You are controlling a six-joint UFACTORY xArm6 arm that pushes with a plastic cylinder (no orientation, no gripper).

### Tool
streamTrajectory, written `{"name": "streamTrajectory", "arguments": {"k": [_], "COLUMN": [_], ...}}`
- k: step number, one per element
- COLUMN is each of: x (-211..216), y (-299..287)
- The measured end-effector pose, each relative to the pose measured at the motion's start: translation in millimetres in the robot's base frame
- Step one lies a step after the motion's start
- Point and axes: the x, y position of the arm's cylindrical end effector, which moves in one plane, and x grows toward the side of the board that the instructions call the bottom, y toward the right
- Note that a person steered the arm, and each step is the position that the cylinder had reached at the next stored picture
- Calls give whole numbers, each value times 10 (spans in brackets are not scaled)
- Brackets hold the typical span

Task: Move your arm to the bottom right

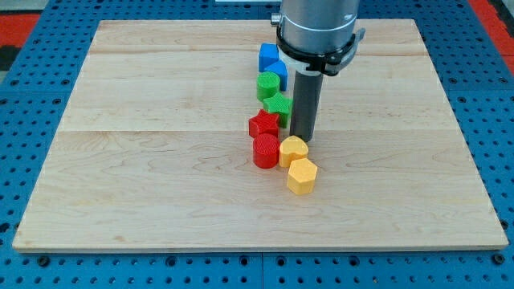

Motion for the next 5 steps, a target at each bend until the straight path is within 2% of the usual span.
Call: {"name": "streamTrajectory", "arguments": {"k": [2, 3, 4, 5], "x": [74, -271, -411, -81], "y": [0, 206, 786, 1390]}}
